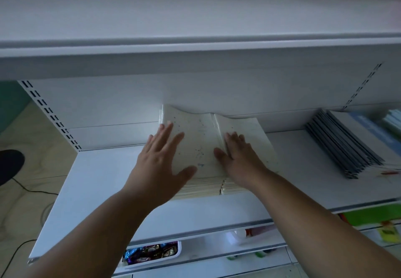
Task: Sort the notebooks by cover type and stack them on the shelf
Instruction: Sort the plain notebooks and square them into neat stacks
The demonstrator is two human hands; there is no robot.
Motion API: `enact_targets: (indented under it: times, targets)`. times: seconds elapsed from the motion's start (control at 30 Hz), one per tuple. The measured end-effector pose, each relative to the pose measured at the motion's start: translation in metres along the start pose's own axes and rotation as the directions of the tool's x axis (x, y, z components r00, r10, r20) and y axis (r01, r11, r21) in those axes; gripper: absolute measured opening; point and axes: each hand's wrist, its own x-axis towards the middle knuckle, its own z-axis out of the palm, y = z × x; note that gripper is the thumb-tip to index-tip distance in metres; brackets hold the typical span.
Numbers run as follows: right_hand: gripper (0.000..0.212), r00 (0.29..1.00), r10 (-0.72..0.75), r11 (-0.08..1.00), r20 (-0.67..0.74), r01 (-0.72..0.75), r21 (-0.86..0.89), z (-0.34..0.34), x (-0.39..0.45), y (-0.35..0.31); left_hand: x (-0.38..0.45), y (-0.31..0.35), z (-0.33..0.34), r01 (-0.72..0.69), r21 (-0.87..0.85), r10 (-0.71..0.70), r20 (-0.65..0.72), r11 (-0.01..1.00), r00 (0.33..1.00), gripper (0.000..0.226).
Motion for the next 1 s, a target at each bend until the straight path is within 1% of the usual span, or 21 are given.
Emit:
enact_targets:
  times: [0.03,0.07,0.1,0.17,0.27,0.37,0.47,0.5,0.53,0.57,0.6,0.63,0.67,0.7,0.73,0.83,0.93,1.0]
  targets:
    - [0.079,0.999,-0.033,0.998,0.027,0.031,0.050,-0.003,-0.004,0.001,-0.002,-0.003,0.002,-0.069,0.057,0.066,0.054,0.996,0.996,0.084]
    - [0.085,0.996,-0.063,0.994,0.056,0.057,0.095,-0.006,-0.008,0.001,-0.004,-0.007,0.005,-0.104,0.089,0.096,0.091,0.991,0.991,0.084]
    - [0.091,0.993,-0.087,0.992,0.085,0.078,0.101,-0.008,-0.011,0.002,-0.005,-0.010,0.007,-0.115,0.100,0.106,0.094,0.988,0.990,0.080]
    - [0.096,0.987,-0.109,0.994,0.115,0.111,-0.014,-0.010,-0.015,0.002,-0.005,-0.012,0.011,-0.113,0.098,0.108,0.056,0.989,0.993,0.073]
    - [0.090,0.991,-0.103,0.979,0.080,0.115,-0.165,-0.002,-0.012,-0.001,-0.004,-0.010,0.015,-0.103,0.088,0.101,0.022,0.991,0.995,0.069]
    - [0.092,0.993,-0.098,0.974,0.059,0.108,-0.200,0.003,-0.007,-0.001,-0.004,-0.007,0.014,-0.060,-0.005,0.060,-0.001,0.998,0.998,0.069]
    - [0.098,0.990,-0.090,0.984,0.110,0.106,-0.144,-0.001,-0.003,-0.001,-0.005,-0.008,0.011,-0.023,-0.116,0.020,-0.025,0.993,1.000,0.081]
    - [0.103,0.987,-0.093,0.986,0.135,0.109,-0.123,-0.003,-0.003,-0.003,-0.007,-0.007,0.010,0.018,-0.180,-0.024,-0.032,0.984,0.999,0.086]
    - [0.109,0.983,-0.093,0.987,0.160,0.112,-0.117,-0.005,-0.002,-0.004,-0.008,-0.008,0.010,0.082,-0.305,-0.098,-0.035,0.949,0.995,0.088]
    - [0.112,0.979,-0.087,0.985,0.186,0.112,-0.128,-0.008,-0.001,-0.004,-0.009,-0.007,0.010,0.166,-0.485,-0.193,-0.007,0.859,0.981,0.087]
    - [0.111,0.976,-0.081,0.980,0.204,0.115,-0.161,-0.011,0.000,-0.005,-0.009,-0.005,0.010,0.233,-0.679,-0.283,0.038,0.697,0.958,0.083]
    - [0.107,0.975,-0.079,0.968,0.210,0.125,-0.218,-0.015,0.000,-0.005,-0.009,-0.005,0.012,0.291,-0.813,-0.357,0.110,0.505,0.928,0.075]
    - [0.102,0.974,-0.089,0.948,0.208,0.147,-0.282,-0.020,0.001,-0.007,-0.008,-0.006,0.015,0.315,-0.887,-0.404,0.166,0.337,0.900,0.069]
    - [0.096,0.971,-0.114,0.928,0.208,0.179,-0.326,-0.024,0.001,-0.012,-0.007,-0.008,0.018,0.317,-0.908,-0.417,0.185,0.274,0.890,0.067]
    - [0.091,0.965,-0.148,0.913,0.216,0.217,-0.345,-0.027,0.001,-0.019,-0.006,-0.012,0.022,0.314,-0.917,-0.416,0.192,0.247,0.889,0.070]
    - [0.083,0.941,-0.243,0.864,0.236,0.320,-0.387,-0.014,0.009,-0.049,-0.006,-0.019,0.032,0.324,-0.916,-0.398,0.213,0.236,0.892,0.082]
    - [0.081,0.939,-0.252,0.832,0.232,0.333,-0.444,0.015,0.017,-0.067,-0.006,-0.024,0.036,0.324,-0.923,-0.399,0.222,0.209,0.890,0.081]
    - [0.081,0.941,-0.262,0.819,0.216,0.335,-0.466,0.024,0.019,-0.069,-0.006,-0.025,0.034,0.325,-0.920,-0.362,0.233,0.220,0.903,0.077]
